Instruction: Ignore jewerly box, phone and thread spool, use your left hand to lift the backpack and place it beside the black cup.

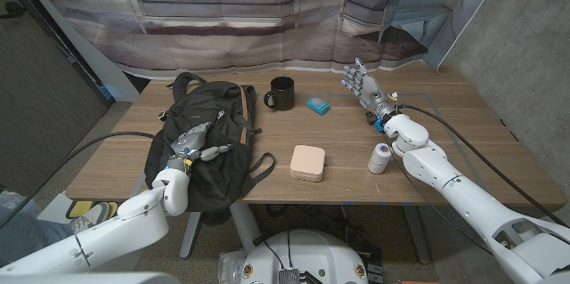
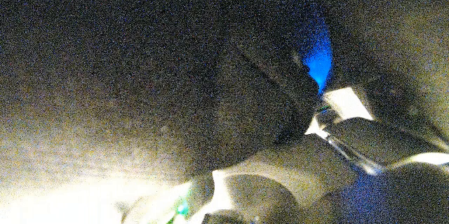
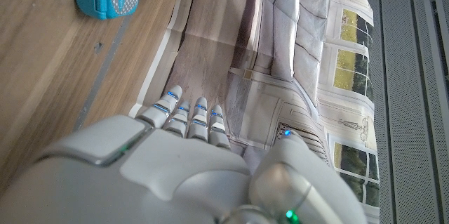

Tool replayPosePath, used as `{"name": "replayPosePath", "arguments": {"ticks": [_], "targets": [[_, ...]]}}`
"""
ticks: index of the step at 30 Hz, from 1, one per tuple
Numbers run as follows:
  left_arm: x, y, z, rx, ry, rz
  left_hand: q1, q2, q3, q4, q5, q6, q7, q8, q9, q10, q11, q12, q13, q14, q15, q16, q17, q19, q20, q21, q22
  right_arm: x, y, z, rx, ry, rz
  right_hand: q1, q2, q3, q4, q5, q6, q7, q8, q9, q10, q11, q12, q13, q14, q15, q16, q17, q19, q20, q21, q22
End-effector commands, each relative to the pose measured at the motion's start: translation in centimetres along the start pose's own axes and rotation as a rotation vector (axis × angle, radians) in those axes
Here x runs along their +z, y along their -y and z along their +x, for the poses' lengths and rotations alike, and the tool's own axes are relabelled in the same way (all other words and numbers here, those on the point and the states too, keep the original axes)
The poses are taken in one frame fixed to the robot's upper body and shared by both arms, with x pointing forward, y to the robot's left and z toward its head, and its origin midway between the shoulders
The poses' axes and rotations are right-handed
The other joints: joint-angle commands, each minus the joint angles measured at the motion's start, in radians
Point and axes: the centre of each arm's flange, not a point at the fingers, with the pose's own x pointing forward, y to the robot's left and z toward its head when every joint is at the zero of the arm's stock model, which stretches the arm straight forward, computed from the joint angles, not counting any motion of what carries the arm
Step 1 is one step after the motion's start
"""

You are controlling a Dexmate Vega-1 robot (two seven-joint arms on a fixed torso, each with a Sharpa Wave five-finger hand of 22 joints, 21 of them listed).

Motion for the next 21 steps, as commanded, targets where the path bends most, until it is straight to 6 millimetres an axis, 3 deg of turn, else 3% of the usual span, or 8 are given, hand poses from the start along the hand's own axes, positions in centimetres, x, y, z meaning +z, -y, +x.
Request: {"name": "replayPosePath", "arguments": {"ticks": [1, 5, 9, 12, 14, 18, 21], "targets": [[0.22, 0.24, 0.26, -0.014, -0.009, 0.011, 0.033, 0.008, 0.004, -0.014, 0.008, -0.001, -0.001, 0.004, 0.002, 0.001, 0.001, 0.004, 0.001, -0.002, -0.001, 0.002, 0.003, 0.018, 0.005, 0.010, 0.003, 0.15, -0.02, 0.20, 0.000, 0.004, 0.001, -0.001, 0.009, -0.005, 0.004, -0.002, 0.006, -0.004, -0.002, 0.004, 0.008, -0.004, -0.001, 0.004, 0.008, -0.005, -0.005, 0.005, 0.001, 0.008, -0.004, 0.004], [0.45, 0.20, 0.36, -0.016, -0.006, 0.014, 0.056, 0.018, 0.011, -0.023, 0.010, -0.001, -0.004, 0.003, 0.002, 0.000, -0.001, 0.004, 0.002, -0.001, -0.001, 0.002, 0.003, 0.035, 0.005, 0.013, 0.003, 0.19, 0.02, 0.23, 0.002, 0.007, 0.000, -0.001, 0.009, -0.005, 0.003, -0.002, 0.006, -0.004, -0.002, 0.004, 0.009, -0.004, 0.000, 0.004, 0.008, -0.004, -0.004, 0.005, 0.001, 0.009, -0.004, 0.004], [0.63, 0.22, 0.42, -0.009, -0.009, 0.024, 0.145, 0.053, 0.038, -0.055, 0.011, 0.001, -0.005, 0.003, 0.003, 0.002, -0.001, 0.003, 0.002, 0.013, -0.003, 0.004, 0.002, 0.099, 0.005, 0.026, 0.003, 0.17, 0.03, 0.31, 0.004, 0.006, 0.003, -0.001, 0.009, -0.006, 0.004, -0.002, 0.006, -0.006, -0.002, 0.004, 0.010, -0.003, 0.000, 0.004, 0.010, -0.005, -0.004, 0.005, 0.002, 0.009, -0.004, 0.004], [0.63, 0.16, 0.42, 0.006, -0.007, 0.024, 0.225, 0.080, 0.062, -0.077, 0.000, 0.012, -0.004, 0.006, 0.004, 0.014, -0.004, 0.007, 0.002, 0.035, -0.011, 0.007, 0.002, 0.155, 0.005, 0.033, 0.002, 0.12, -0.03, 0.39, 0.004, 0.005, 0.006, -0.001, 0.009, -0.006, 0.004, -0.003, 0.007, -0.004, -0.002, 0.004, 0.011, -0.003, 0.000, 0.004, 0.009, -0.005, -0.004, 0.005, 0.002, 0.009, -0.004, 0.004], [0.66, 0.12, 0.47, 0.008, -0.012, 0.026, 0.296, 0.094, 0.079, -0.089, -0.017, 0.032, -0.005, 0.010, 0.005, 0.034, -0.014, 0.011, 0.002, 0.064, -0.020, 0.011, 0.001, 0.222, 0.004, 0.046, 0.002, 0.09, -0.06, 0.42, 0.004, 0.005, 0.007, -0.001, 0.009, -0.007, 0.004, -0.003, 0.007, -0.004, -0.002, 0.004, 0.010, -0.004, 0.000, 0.004, 0.009, -0.004, -0.004, 0.005, 0.002, 0.009, -0.004, 0.004], [0.71, 0.09, 0.53, 0.013, -0.013, 0.023, 0.371, 0.109, 0.097, -0.090, -0.041, 0.071, 0.001, 0.019, 0.006, 0.065, -0.021, 0.017, 0.003, 0.117, -0.035, 0.020, 0.004, 0.310, 0.002, 0.062, 0.002, 0.08, -0.06, 0.46, 0.001, 0.005, 0.009, -0.002, 0.009, -0.007, 0.004, -0.003, 0.007, -0.004, -0.002, 0.004, 0.011, -0.005, 0.000, 0.004, 0.011, -0.003, -0.003, 0.005, 0.002, 0.009, -0.004, 0.004], [0.72, 0.05, 0.66, 0.012, -0.010, 0.016, 0.420, 0.117, 0.107, -0.086, -0.067, 0.108, 0.000, 0.026, 0.008, 0.098, -0.043, 0.023, 0.004, 0.168, -0.052, 0.029, 0.008, 0.384, -0.001, 0.075, 0.001, 0.15, -0.04, 0.48, -0.001, 0.006, 0.008, -0.002, 0.009, -0.008, 0.004, -0.003, 0.008, -0.004, -0.002, 0.004, 0.011, -0.007, 0.000, 0.004, 0.012, -0.004, -0.003, 0.005, 0.002, 0.010, -0.005, 0.004]]}}
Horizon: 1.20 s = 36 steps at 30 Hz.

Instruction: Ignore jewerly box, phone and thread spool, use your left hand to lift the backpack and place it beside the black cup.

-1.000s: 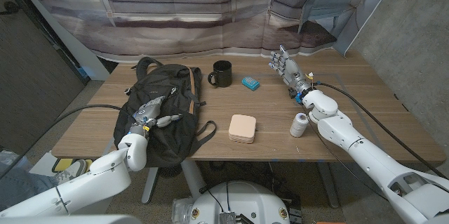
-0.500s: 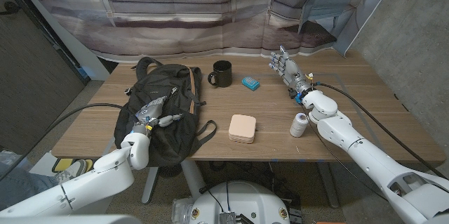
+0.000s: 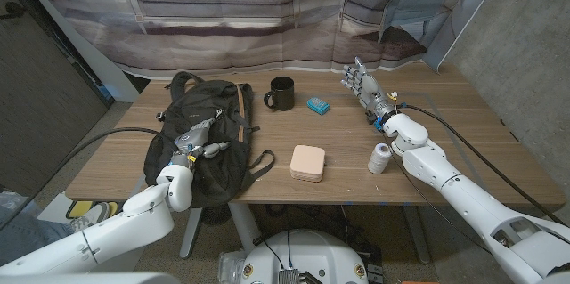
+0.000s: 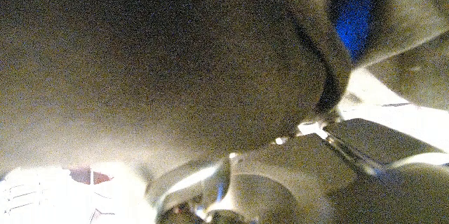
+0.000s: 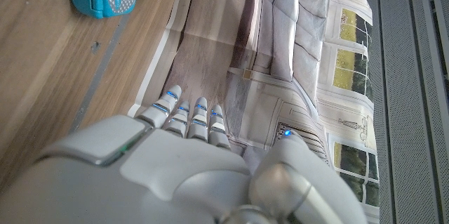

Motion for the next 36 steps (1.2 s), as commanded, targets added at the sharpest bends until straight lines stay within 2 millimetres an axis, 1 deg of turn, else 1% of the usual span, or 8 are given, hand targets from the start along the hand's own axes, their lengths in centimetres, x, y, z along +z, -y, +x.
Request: {"name": "replayPosePath", "arguments": {"ticks": [1, 5, 8, 10, 16, 23, 29, 36], "targets": [[0.0, 0.2, 0.3, 0.008, -0.008, -0.002, 0.080, 0.009, 0.103, -0.085, -0.031, 0.047, 0.001, 0.013, 0.006, 0.041, -0.021, 0.011, 0.004, 0.069, -0.017, 0.017, 0.008, 0.105, -0.006, 0.020, 0.003, 0.1, 0.0, 0.2, -0.003, 0.004, 0.001, -0.002, 0.009, -0.005, 0.000, -0.003, 0.007, -0.005, -0.002, 0.004, 0.005, -0.001, 0.000, 0.004, 0.007, 0.002, -0.003, 0.005, 0.005, 0.005, 0.000, 0.004], [0.2, 0.2, 0.6, 0.015, 0.004, -0.013, 0.123, 0.030, 0.120, -0.084, -0.052, 0.078, 0.007, 0.019, 0.007, 0.066, -0.023, 0.015, 0.005, 0.103, -0.026, 0.023, 0.013, 0.154, -0.015, 0.027, 0.002, 0.2, 0.1, 0.1, -0.008, 0.003, -0.001, -0.002, 0.010, -0.006, 0.000, -0.003, 0.009, -0.004, -0.001, 0.004, 0.008, 0.001, 0.001, 0.004, 0.008, 0.002, -0.003, 0.006, 0.005, 0.005, -0.001, 0.004], [0.3, 0.3, 0.7, 0.034, 0.013, -0.016, 0.168, 0.044, 0.135, -0.084, -0.083, 0.113, 0.012, 0.026, 0.009, 0.106, -0.042, 0.022, 0.006, 0.138, -0.038, 0.028, 0.017, 0.193, -0.043, 0.028, 0.002, 0.3, 0.1, 0.1, -0.006, 0.003, -0.008, -0.002, 0.010, -0.006, 0.000, -0.003, 0.010, -0.004, -0.001, 0.004, 0.008, 0.001, 0.001, 0.004, 0.008, 0.002, -0.003, 0.006, 0.005, 0.005, -0.001, 0.004], [0.3, 0.3, 0.8, 0.046, 0.011, -0.021, 0.193, 0.054, 0.144, -0.086, -0.100, 0.135, 0.015, 0.032, 0.010, 0.128, -0.052, 0.026, 0.006, 0.165, -0.043, 0.035, 0.019, 0.216, -0.046, 0.030, 0.001, 0.3, 0.1, 0.1, -0.011, 0.001, -0.005, -0.002, 0.010, -0.006, 0.000, -0.003, 0.010, -0.005, -0.001, 0.004, 0.009, 0.001, 0.001, 0.004, 0.008, 0.002, -0.003, 0.006, 0.005, 0.005, -0.001, 0.004], [0.4, 0.2, 1.1, 0.071, 0.018, -0.033, 0.294, 0.086, 0.183, -0.088, -0.175, 0.230, 0.001, 0.056, 0.015, 0.222, -0.069, 0.040, 0.009, 0.259, -0.067, 0.051, 0.026, 0.297, -0.106, 0.036, 0.002, 0.3, 0.2, 0.0, -0.017, -0.001, -0.005, -0.001, 0.011, -0.007, 0.000, -0.004, 0.011, -0.005, -0.001, 0.004, 0.007, 0.000, 0.000, 0.004, 0.008, 0.002, -0.003, 0.006, 0.005, 0.006, -0.001, 0.004], [0.6, 0.4, 1.5, 0.087, 0.018, -0.044, 0.380, 0.106, 0.216, -0.084, -0.236, 0.351, 0.005, 0.090, 0.022, 0.344, -0.072, 0.061, 0.014, 0.366, -0.092, 0.068, 0.036, 0.363, -0.188, 0.043, 0.005, 0.2, 0.3, 0.0, -0.022, -0.004, -0.006, -0.001, 0.011, -0.008, 0.000, -0.004, 0.010, -0.006, -0.001, 0.004, 0.008, 0.000, 0.001, 0.004, 0.009, 0.001, -0.003, 0.006, 0.005, 0.007, -0.001, 0.005], [0.8, 0.3, 1.5, 0.111, 0.015, -0.039, 0.411, 0.113, 0.230, -0.075, -0.253, 0.457, 0.001, 0.122, 0.030, 0.442, -0.081, 0.079, 0.020, 0.472, -0.114, 0.090, 0.047, 0.422, -0.255, 0.060, 0.008, 0.1, 0.4, 0.0, -0.020, -0.003, -0.005, -0.001, 0.012, -0.008, 0.000, -0.004, 0.011, -0.005, -0.001, 0.004, 0.008, 0.000, 0.000, 0.004, 0.008, 0.001, -0.003, 0.006, 0.005, 0.007, -0.002, 0.005], [1.0, 0.0, 1.4, 0.143, 0.011, -0.055, 0.441, 0.118, 0.245, -0.071, -0.257, 0.589, 0.005, 0.173, 0.049, 0.589, -0.089, 0.119, 0.048, 0.623, -0.144, 0.132, 0.077, 0.495, -0.311, 0.100, 0.014, 0.2, 0.6, 0.0, -0.022, 0.000, -0.002, 0.000, 0.012, -0.009, 0.000, -0.004, 0.010, -0.005, -0.001, 0.004, 0.006, -0.002, 0.000, 0.004, 0.010, 0.003, -0.003, 0.006, 0.006, 0.007, -0.002, 0.005]]}}
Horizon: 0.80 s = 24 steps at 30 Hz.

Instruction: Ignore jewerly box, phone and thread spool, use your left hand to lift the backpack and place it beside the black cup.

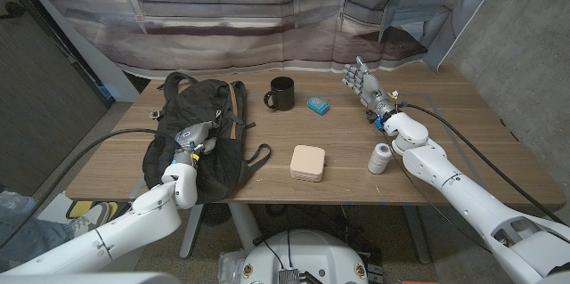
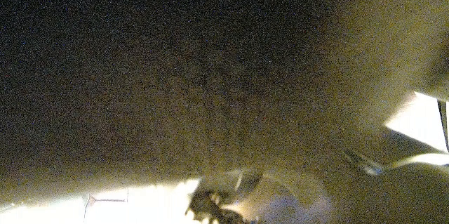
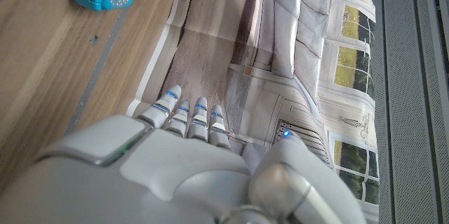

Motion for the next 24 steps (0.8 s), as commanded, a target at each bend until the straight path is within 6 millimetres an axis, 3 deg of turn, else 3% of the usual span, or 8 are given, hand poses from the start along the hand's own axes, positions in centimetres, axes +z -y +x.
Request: {"name": "replayPosePath", "arguments": {"ticks": [1, 4, 6, 10, 24], "targets": [[0.5, -0.4, 0.1, 0.057, -0.002, -0.021, 0.032, 0.002, 0.021, 0.000, -0.004, 0.095, 0.004, 0.041, 0.016, 0.100, -0.005, 0.029, 0.025, 0.113, -0.125, 0.034, 0.027, 0.226, -0.214, 0.041, 0.010, 0.0, 0.3, 0.0, 0.001, 0.003, -0.004, 0.008, 0.004, -0.007, 0.002, -0.004, 0.007, -0.001, -0.001, 0.004, 0.007, -0.004, 0.000, 0.004, 0.010, 0.004, -0.003, 0.006, 0.006, 0.007, -0.002, 0.005], [0.5, -0.5, 0.0, 0.058, -0.008, -0.024, 0.057, 0.012, 0.032, -0.003, -0.004, 0.166, 0.013, 0.074, 0.026, 0.157, 0.018, 0.043, 0.044, 0.202, -0.147, 0.066, 0.055, 0.277, -0.241, 0.077, 0.012, 0.1, 0.4, 0.0, 0.002, 0.005, -0.003, 0.008, 0.004, -0.007, 0.002, -0.004, 0.007, 0.000, -0.001, 0.004, 0.007, -0.004, 0.000, 0.004, 0.010, 0.003, -0.003, 0.006, 0.005, 0.008, -0.002, 0.005], [0.5, -0.6, 0.1, 0.051, -0.006, -0.026, 0.071, 0.010, 0.033, -0.006, -0.006, 0.184, 0.016, 0.084, 0.028, 0.178, 0.007, 0.047, 0.053, 0.231, -0.155, 0.084, 0.076, 0.295, -0.251, 0.093, 0.013, 0.1, 0.4, -0.1, -0.001, 0.004, 0.001, 0.008, 0.005, -0.007, 0.002, -0.004, 0.006, -0.001, -0.001, 0.004, 0.008, -0.004, 0.000, 0.004, 0.010, 0.003, -0.003, 0.006, 0.006, 0.007, -0.002, 0.005], [0.6, -0.9, -0.1, 0.062, -0.012, -0.032, 0.093, 0.001, 0.025, -0.009, -0.008, 0.216, 0.016, 0.099, 0.030, 0.214, 0.015, 0.054, 0.071, 0.284, -0.168, 0.117, 0.121, 0.324, -0.270, 0.123, 0.014, 0.2, 0.4, -0.2, -0.002, 0.003, 0.002, 0.008, 0.005, -0.008, 0.002, -0.005, 0.007, -0.001, -0.001, 0.004, 0.008, -0.001, 0.000, 0.004, 0.010, 0.003, -0.003, 0.006, 0.006, 0.007, -0.002, 0.005], [0.6, -1.6, -0.7, 0.076, -0.028, -0.055, 0.102, -0.007, 0.006, -0.001, -0.009, 0.239, 0.024, 0.111, 0.037, 0.243, 0.013, 0.060, 0.093, 0.320, -0.176, 0.142, 0.170, 0.358, -0.281, 0.166, 0.019, 0.3, 0.1, 0.0, 0.012, 0.008, 0.001, 0.009, 0.006, -0.009, 0.002, -0.005, 0.007, -0.001, -0.001, 0.004, 0.010, -0.003, 0.001, 0.004, 0.011, 0.003, -0.003, 0.006, 0.007, 0.006, -0.002, 0.005]]}}
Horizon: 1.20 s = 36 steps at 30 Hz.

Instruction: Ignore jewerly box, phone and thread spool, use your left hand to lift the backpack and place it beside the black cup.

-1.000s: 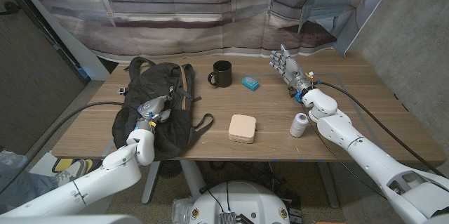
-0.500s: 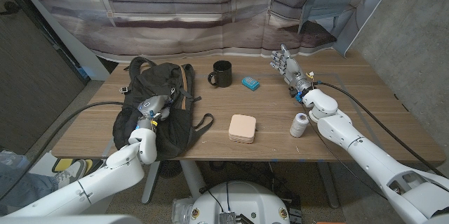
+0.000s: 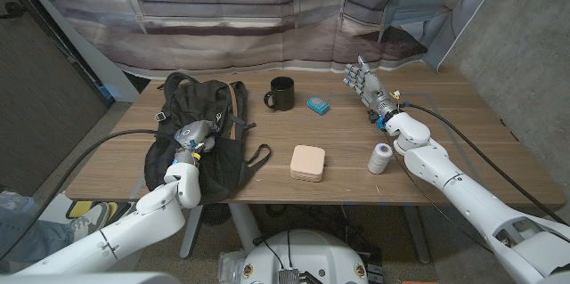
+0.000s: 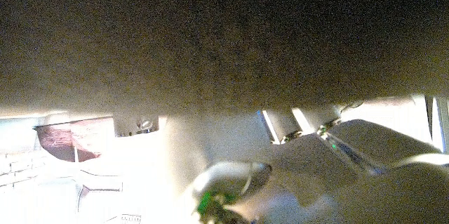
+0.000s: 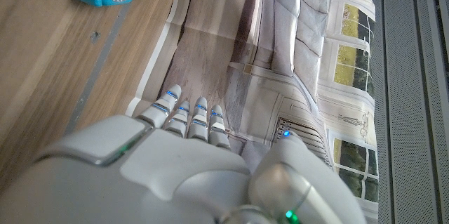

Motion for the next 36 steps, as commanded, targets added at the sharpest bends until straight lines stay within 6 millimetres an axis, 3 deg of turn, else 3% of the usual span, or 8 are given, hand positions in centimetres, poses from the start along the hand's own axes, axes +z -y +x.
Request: {"name": "replayPosePath", "arguments": {"ticks": [1, 36], "targets": [[0.0, -0.8, -0.5, 0.023, -0.007, -0.016, 0.007, -0.001, -0.008, 0.003, 0.003, 0.012, 0.001, 0.010, 0.002, 0.016, -0.004, 0.008, 0.010, 0.040, -0.132, 0.007, 0.027, 0.080, -0.117, 0.015, 0.005, 0.2, -0.3, 0.2, 0.011, 0.006, 0.002, 0.009, 0.006, -0.009, 0.002, -0.005, 0.007, -0.001, -0.001, 0.004, 0.010, -0.001, 0.001, 0.004, 0.011, 0.002, -0.003, 0.006, 0.004, 0.002, -0.002, 0.005], [0.2, -4.2, 0.4, 0.066, 0.001, -0.021, -0.033, -0.013, -0.031, 0.028, 0.008, 0.027, 0.003, 0.010, 0.000, 0.041, -0.008, 0.009, 0.046, 0.106, -0.135, -0.021, 0.033, 0.085, -0.121, 0.076, 0.015, 0.7, -0.8, 0.4, 0.006, 0.021, 0.006, 0.011, 0.011, -0.011, 0.000, -0.006, 0.008, 0.002, -0.001, 0.004, 0.010, 0.001, 0.000, 0.004, 0.011, 0.004, -0.004, 0.006, 0.004, 0.002, -0.003, 0.005]]}}
